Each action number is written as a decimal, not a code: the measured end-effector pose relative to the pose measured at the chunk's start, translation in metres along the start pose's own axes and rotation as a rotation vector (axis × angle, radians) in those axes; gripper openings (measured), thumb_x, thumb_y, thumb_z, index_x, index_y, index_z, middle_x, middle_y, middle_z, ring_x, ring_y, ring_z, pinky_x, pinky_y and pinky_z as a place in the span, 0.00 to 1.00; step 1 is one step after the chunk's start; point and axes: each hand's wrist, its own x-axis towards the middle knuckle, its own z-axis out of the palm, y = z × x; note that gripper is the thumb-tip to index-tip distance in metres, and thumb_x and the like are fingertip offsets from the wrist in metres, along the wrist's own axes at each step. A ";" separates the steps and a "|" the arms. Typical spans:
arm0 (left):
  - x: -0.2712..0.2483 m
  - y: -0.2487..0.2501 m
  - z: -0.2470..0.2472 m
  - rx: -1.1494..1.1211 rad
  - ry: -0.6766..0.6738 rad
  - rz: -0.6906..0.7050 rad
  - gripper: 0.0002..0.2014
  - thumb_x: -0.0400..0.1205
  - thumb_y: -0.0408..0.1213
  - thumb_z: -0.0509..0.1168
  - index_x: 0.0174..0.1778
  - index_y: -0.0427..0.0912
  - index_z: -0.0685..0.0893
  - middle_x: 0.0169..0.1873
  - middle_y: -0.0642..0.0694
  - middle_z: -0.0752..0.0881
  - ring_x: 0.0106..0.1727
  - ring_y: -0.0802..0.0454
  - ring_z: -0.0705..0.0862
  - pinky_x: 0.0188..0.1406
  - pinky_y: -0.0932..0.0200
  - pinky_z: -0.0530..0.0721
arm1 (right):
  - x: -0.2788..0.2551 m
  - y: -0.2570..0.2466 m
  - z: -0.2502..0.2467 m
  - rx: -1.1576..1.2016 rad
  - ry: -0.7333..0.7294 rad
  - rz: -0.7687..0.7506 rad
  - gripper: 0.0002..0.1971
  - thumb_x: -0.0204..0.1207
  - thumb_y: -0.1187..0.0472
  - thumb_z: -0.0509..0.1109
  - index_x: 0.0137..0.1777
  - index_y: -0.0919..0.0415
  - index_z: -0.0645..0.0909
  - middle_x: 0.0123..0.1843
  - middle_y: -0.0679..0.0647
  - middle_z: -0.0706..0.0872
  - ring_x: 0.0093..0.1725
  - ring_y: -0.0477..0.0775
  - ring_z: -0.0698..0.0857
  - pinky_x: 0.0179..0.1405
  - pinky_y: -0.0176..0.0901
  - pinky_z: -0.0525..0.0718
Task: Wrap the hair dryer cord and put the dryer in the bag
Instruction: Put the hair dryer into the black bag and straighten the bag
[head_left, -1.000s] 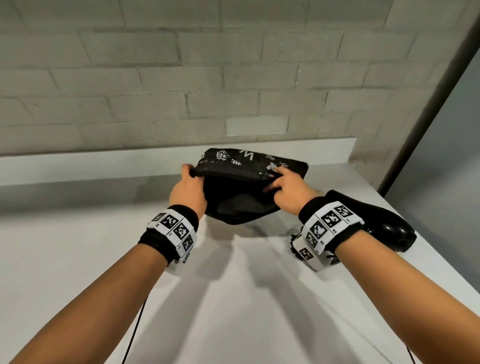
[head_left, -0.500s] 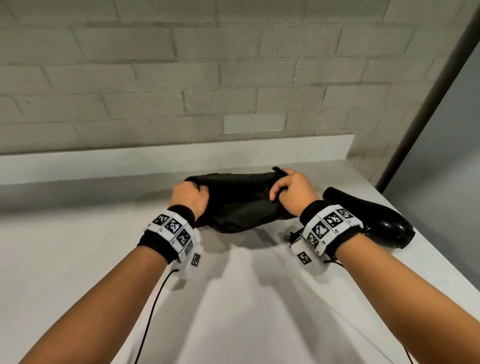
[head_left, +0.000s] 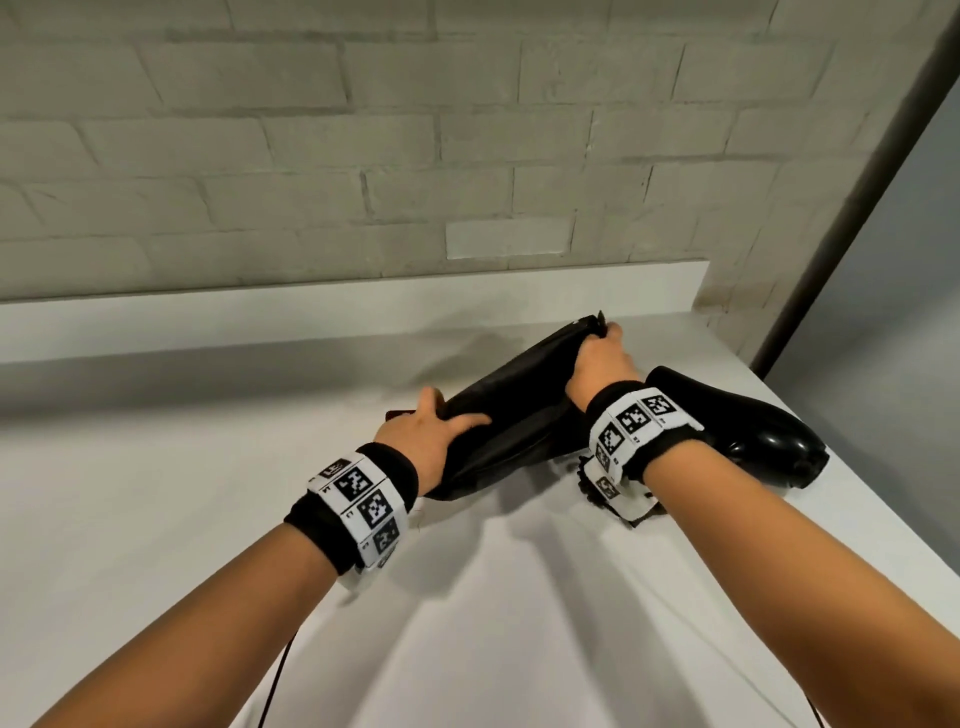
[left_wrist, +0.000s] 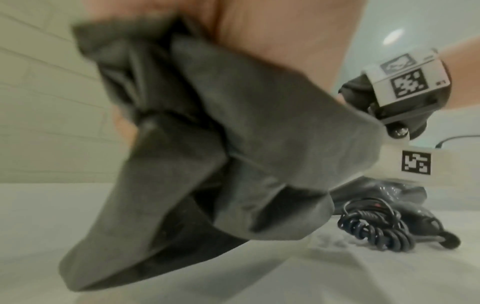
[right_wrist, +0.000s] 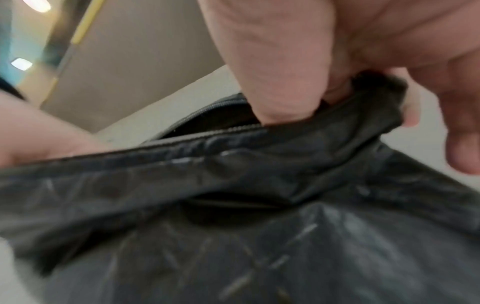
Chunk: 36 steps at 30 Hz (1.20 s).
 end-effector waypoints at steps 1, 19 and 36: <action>0.000 -0.001 -0.001 -0.013 -0.022 0.018 0.29 0.77 0.36 0.61 0.71 0.69 0.66 0.68 0.44 0.65 0.56 0.39 0.81 0.56 0.52 0.79 | 0.003 0.002 0.001 0.073 -0.013 0.015 0.25 0.71 0.67 0.68 0.68 0.71 0.69 0.75 0.64 0.62 0.59 0.67 0.80 0.55 0.47 0.79; 0.007 -0.032 -0.005 -0.067 -0.120 -0.345 0.36 0.71 0.41 0.66 0.74 0.67 0.60 0.58 0.42 0.66 0.50 0.38 0.82 0.56 0.48 0.83 | 0.004 0.022 0.005 -0.208 -0.288 -0.266 0.27 0.68 0.62 0.71 0.68 0.62 0.70 0.68 0.60 0.69 0.60 0.66 0.80 0.61 0.50 0.81; 0.010 -0.055 0.003 -0.561 0.044 -0.265 0.34 0.67 0.31 0.70 0.70 0.55 0.75 0.65 0.37 0.79 0.63 0.41 0.80 0.65 0.57 0.78 | 0.017 0.053 -0.007 0.690 -0.292 -0.013 0.25 0.73 0.69 0.70 0.69 0.65 0.68 0.52 0.57 0.77 0.43 0.56 0.82 0.27 0.41 0.87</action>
